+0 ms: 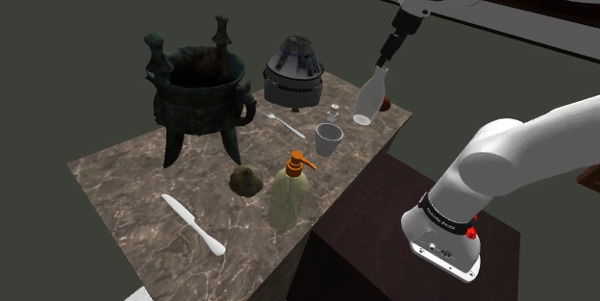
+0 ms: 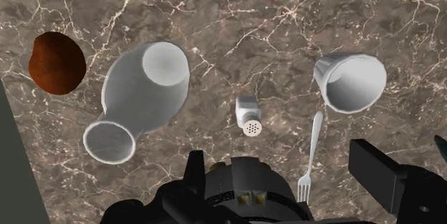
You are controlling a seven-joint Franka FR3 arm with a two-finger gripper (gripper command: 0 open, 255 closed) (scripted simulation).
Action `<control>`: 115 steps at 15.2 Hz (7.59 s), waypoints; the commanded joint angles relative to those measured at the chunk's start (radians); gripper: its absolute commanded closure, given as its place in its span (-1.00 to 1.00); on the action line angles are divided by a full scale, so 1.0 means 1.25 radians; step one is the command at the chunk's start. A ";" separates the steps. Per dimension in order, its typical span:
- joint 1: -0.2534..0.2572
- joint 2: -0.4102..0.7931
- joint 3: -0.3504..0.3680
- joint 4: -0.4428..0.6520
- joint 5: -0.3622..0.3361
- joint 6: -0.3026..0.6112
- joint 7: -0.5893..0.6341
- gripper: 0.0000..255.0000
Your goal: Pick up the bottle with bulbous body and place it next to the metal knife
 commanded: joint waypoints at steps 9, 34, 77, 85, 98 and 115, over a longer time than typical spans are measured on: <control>-0.001 0.223 -0.178 0.097 0.029 0.130 -0.206 -1.00; 0.010 0.283 -0.201 0.061 0.060 0.219 -0.236 1.00; 0.017 0.233 -0.149 0.473 0.045 -0.237 -0.187 1.00; 0.022 0.264 -0.153 0.590 0.059 -0.325 -0.192 1.00; 0.033 0.310 -0.154 0.764 0.081 -0.458 -0.185 1.00; 0.088 0.022 0.157 0.482 0.051 -0.458 0.184 1.00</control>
